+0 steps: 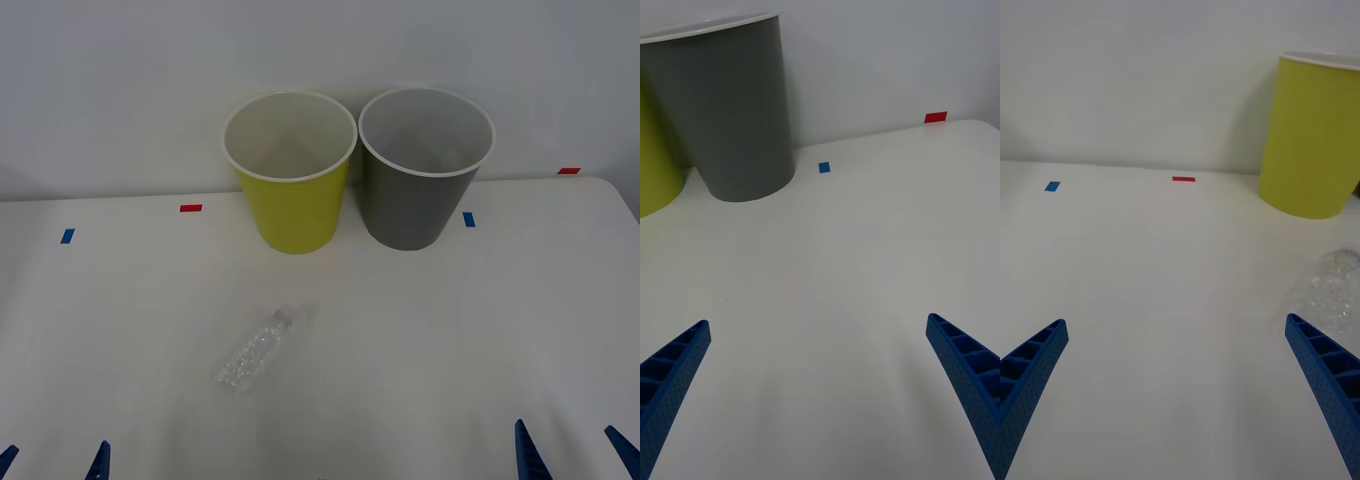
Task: Put cans in the gray bin and PET bottles in the light green bin.
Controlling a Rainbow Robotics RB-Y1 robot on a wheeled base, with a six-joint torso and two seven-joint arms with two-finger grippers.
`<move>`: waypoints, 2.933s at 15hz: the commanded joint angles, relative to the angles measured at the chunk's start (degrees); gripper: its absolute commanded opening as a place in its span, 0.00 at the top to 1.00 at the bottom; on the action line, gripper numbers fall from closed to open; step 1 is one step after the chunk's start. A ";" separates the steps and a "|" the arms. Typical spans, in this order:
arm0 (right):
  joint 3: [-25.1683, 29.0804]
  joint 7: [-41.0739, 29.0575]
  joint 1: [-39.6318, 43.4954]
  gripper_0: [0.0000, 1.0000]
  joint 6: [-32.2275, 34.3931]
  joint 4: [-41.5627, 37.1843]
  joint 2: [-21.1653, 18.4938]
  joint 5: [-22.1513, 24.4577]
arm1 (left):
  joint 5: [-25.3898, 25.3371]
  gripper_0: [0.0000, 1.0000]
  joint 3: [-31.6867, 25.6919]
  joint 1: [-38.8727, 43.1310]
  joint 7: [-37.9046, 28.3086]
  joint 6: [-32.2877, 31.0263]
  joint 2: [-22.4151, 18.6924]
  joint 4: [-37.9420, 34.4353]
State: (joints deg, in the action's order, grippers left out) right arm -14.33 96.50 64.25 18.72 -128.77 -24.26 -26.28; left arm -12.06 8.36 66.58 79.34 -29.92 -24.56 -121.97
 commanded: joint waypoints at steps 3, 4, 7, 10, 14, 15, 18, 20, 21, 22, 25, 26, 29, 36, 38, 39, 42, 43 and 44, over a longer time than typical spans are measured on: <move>0.00 0.00 0.00 0.00 0.00 0.01 0.00 0.00 | 1.43 0.00 -0.37 -2.68 1.26 1.80 -4.26 0.07; 0.00 0.00 0.00 0.00 0.00 0.01 0.00 0.00 | 1.78 0.00 -0.45 -3.83 1.61 3.47 -6.37 0.07; 0.00 0.00 0.00 0.00 0.00 0.01 0.00 0.00 | 2.66 0.00 -0.37 -8.05 1.78 6.80 -12.70 0.07; 0.00 0.00 0.00 0.00 0.00 0.01 0.00 0.00 | 3.10 0.00 -0.37 -11.12 1.70 12.52 -16.83 -1.96; 0.00 0.00 0.00 0.00 0.00 0.01 0.00 0.00 | 1.78 0.00 -0.45 -13.67 1.08 22.45 -21.84 -7.49; 0.00 0.00 0.00 0.00 0.00 0.01 0.00 0.00 | 1.78 0.00 -0.45 -14.55 0.99 24.91 -22.37 -8.46; 0.00 0.00 0.00 0.00 0.00 0.01 0.00 0.00 | 1.69 0.00 -0.45 -18.15 0.73 31.85 -22.63 -10.31; 0.00 0.00 0.00 0.00 0.00 0.01 0.00 0.00 | 1.60 0.00 -0.37 -21.14 0.64 37.22 -22.63 -11.27; 0.00 0.00 0.00 0.00 0.00 0.01 0.00 0.00 | 1.52 0.00 -0.19 -22.20 0.64 39.06 -22.63 -11.71; 0.00 0.00 0.00 0.00 0.00 0.01 0.00 0.00 | 1.34 0.00 0.07 -23.43 0.64 41.87 -22.63 -12.33; 0.00 0.00 0.00 0.00 0.00 0.01 0.00 0.00 | 0.11 0.00 0.87 -26.85 0.38 50.84 -22.99 -15.05; 0.00 0.00 0.00 0.00 0.00 0.01 0.00 0.00 | -1.74 0.00 0.95 -28.26 0.38 54.00 -23.16 -16.02; 0.00 0.00 0.00 0.00 0.00 0.01 0.00 0.00 | -8.94 0.00 0.87 -34.24 0.73 62.79 -25.53 -17.16; 0.00 0.00 0.00 0.00 0.00 0.01 0.00 0.00 | -20.02 0.00 0.87 -48.74 1.70 88.02 -26.94 -22.52; 0.00 0.00 0.00 0.00 0.00 0.01 0.00 0.00 | -22.04 0.00 0.87 -53.05 1.08 95.31 -26.59 -22.79; 0.00 0.00 0.00 0.00 0.00 0.01 0.00 0.00 | -23.27 0.00 0.87 -55.15 0.55 98.04 -26.15 -22.79; 0.00 0.00 0.00 0.00 0.00 0.01 0.00 0.00 | -26.35 0.00 0.87 -59.11 -0.41 104.01 -24.39 -22.79; 0.00 0.00 0.00 0.00 0.00 0.01 0.00 0.00 | -26.61 0.00 0.95 -59.72 -0.68 105.07 -23.51 -22.79; 0.00 0.00 0.00 0.00 0.00 0.01 0.00 0.00 | -26.79 0.00 1.22 -59.99 -0.94 105.24 -22.63 -22.79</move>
State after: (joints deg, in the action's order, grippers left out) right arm -14.33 96.50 64.25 18.72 -128.76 -24.26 -26.28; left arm -38.60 9.36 7.00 78.72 74.97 -48.08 -144.76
